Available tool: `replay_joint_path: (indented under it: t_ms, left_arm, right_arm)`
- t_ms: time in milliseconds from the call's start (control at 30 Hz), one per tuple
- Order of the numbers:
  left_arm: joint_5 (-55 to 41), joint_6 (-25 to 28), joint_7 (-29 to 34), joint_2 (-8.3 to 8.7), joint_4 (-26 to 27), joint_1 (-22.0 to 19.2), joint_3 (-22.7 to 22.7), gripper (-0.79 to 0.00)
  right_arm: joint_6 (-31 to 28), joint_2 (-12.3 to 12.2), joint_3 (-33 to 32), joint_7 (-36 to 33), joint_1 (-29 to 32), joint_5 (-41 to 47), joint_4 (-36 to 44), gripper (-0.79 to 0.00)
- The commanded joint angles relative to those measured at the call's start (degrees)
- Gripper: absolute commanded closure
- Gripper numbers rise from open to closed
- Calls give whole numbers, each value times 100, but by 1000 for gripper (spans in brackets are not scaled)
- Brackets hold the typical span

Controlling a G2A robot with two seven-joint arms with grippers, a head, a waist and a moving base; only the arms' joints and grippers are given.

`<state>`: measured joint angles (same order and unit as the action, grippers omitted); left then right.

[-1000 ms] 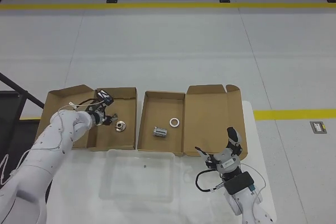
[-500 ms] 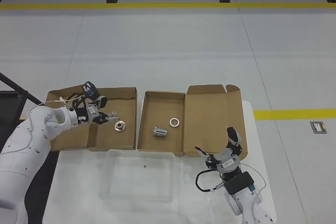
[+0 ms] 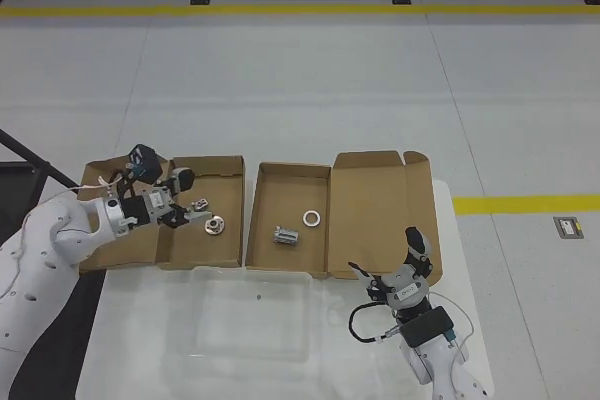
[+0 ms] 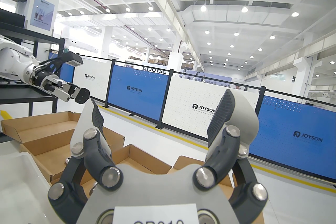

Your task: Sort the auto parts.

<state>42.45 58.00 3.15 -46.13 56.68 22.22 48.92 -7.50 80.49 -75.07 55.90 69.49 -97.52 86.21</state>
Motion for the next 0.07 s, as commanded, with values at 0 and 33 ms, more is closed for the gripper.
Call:
replay_joint_path:
  t_ms: [0, 33]
  left_arm:
    - [0, 0, 0, 0, 0, 0, 0, -785]
    - [0, 0, 0, 0, 0, 0, 0, -785]
  right_arm:
    - [0, 0, 0, 0, 0, 0, 0, -784]
    - [0, 0, 0, 0, 0, 0, 0, -784]
